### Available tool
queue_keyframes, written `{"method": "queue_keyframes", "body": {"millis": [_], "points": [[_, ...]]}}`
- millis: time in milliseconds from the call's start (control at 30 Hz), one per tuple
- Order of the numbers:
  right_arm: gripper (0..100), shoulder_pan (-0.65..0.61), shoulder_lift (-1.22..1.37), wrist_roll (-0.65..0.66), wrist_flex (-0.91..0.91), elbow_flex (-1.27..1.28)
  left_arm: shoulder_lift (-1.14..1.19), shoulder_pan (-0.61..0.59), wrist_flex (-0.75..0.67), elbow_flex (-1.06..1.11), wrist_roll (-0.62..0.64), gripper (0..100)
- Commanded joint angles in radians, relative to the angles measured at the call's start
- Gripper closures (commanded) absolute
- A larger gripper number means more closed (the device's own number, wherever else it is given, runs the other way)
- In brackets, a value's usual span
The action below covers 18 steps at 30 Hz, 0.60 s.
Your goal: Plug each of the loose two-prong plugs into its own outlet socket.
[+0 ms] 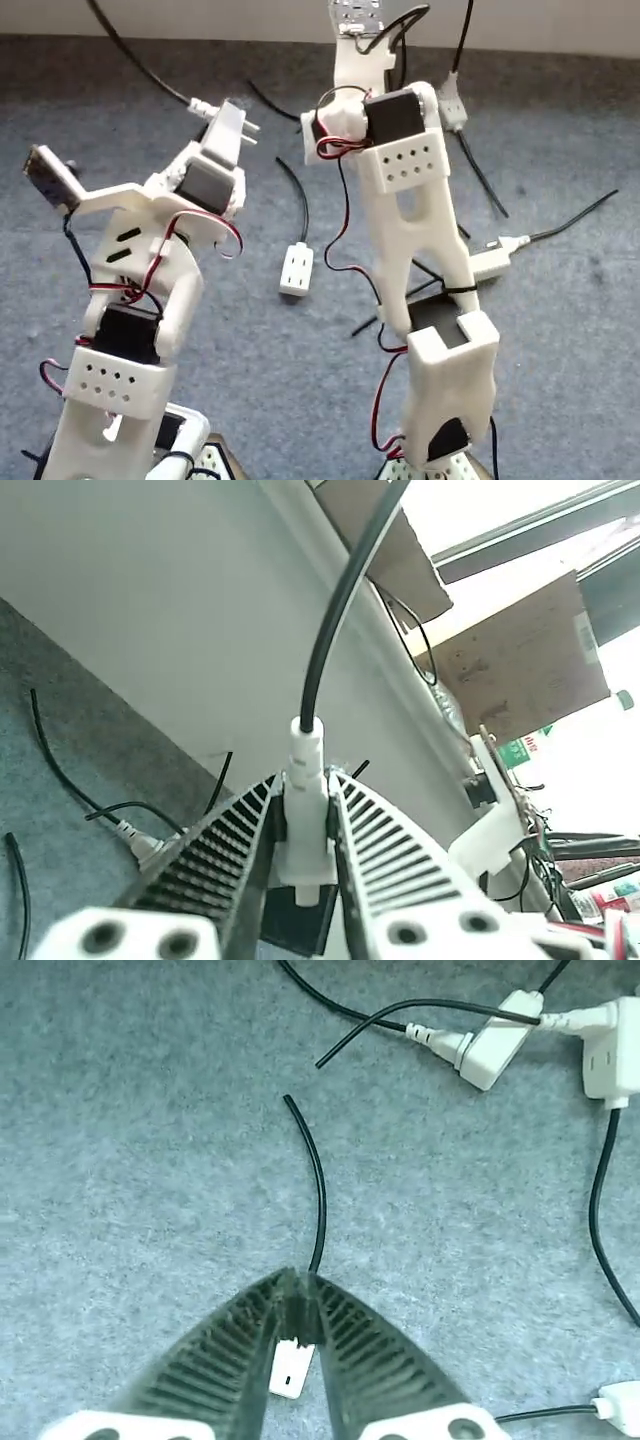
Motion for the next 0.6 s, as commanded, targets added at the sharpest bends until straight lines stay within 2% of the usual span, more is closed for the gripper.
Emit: {"method": "queue_keyframes", "body": {"millis": [0, 167, 300, 400, 500, 567], "points": [[99.1, -0.016, -0.062, -0.028, 0.042, -0.004, -0.016, -0.018, -0.097, 0.002, 0.017, 99], [99.1, -0.036, -0.222, -0.028, 0.038, 0.110, -0.018, -0.013, -0.183, 0.004, 0.011, 99], [99.1, -0.056, -0.387, -0.023, -0.015, 0.263, -0.024, 0.091, -0.206, 0.010, -0.124, 99], [99.1, -0.053, -0.481, -0.023, -0.088, 0.427, -0.024, 0.107, -0.230, 0.088, -0.219, 99], [99.1, -0.062, -0.581, -0.023, -0.170, 0.619, -0.016, 0.111, -0.396, 0.186, -0.232, 99], [99.1, -0.068, -0.664, -0.023, -0.229, 0.742, -0.016, 0.111, -0.592, 0.282, -0.232, 99]]}}
